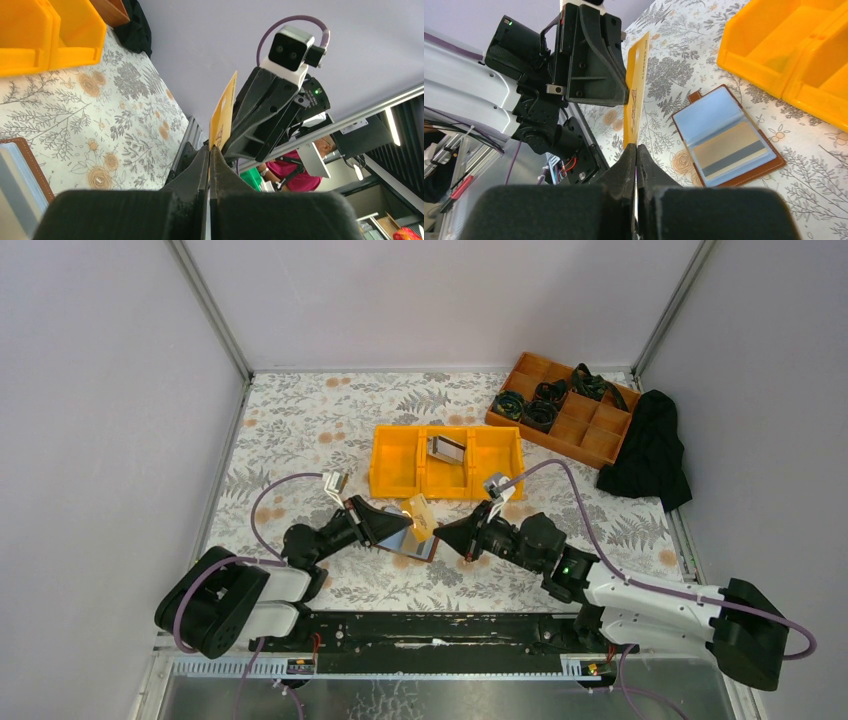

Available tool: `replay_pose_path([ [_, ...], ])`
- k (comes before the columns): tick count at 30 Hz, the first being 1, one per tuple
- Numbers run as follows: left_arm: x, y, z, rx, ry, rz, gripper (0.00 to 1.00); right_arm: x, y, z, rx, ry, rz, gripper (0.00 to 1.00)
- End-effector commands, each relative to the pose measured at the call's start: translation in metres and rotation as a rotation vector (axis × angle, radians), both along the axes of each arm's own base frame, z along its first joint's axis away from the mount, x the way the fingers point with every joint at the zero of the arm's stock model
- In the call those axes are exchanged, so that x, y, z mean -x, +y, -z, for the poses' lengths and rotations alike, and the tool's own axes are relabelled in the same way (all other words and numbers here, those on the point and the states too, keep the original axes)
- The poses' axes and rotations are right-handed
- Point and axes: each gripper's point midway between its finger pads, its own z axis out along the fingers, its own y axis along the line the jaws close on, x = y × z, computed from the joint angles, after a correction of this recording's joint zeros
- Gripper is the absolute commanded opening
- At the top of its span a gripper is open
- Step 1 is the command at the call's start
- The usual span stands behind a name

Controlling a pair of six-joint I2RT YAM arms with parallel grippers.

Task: Take the credit cards out of the card holder

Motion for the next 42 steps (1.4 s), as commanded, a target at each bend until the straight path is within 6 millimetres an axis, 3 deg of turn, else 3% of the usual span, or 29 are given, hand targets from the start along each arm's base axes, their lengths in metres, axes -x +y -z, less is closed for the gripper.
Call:
replay_pose_path([
  [1,-0.011,0.008,0.001,0.002,-0.024,-0.075,0.0,-0.019,-0.021,-0.02,0.003,-0.099,0.127,0.0],
  [16,0.007,-0.004,0.018,-0.039,-0.013,-0.041,0.0,-0.033,-0.02,-0.052,0.016,-0.173,0.155,0.0],
  [17,0.006,-0.004,0.018,-0.04,-0.02,-0.044,0.02,-0.032,-0.019,-0.052,0.016,-0.173,0.145,0.0],
  [20,0.005,-0.006,0.016,-0.05,-0.038,-0.04,0.26,-0.026,-0.018,-0.049,0.011,-0.16,0.121,0.0],
  [24,0.004,-0.006,0.008,-0.047,-0.085,-0.038,0.41,-0.015,-0.023,-0.045,0.0,-0.125,0.09,0.0],
  [30,0.011,-0.009,-0.005,-0.035,-0.156,-0.003,0.45,0.01,-0.035,-0.046,-0.023,-0.096,0.019,0.0],
  [37,0.017,-0.015,-0.032,0.002,-0.247,0.058,0.57,0.046,-0.031,-0.044,-0.05,-0.049,-0.158,0.0],
  [42,0.024,-0.016,-0.057,0.041,-0.316,0.091,0.58,0.046,-0.032,-0.039,-0.065,-0.05,-0.154,0.0],
])
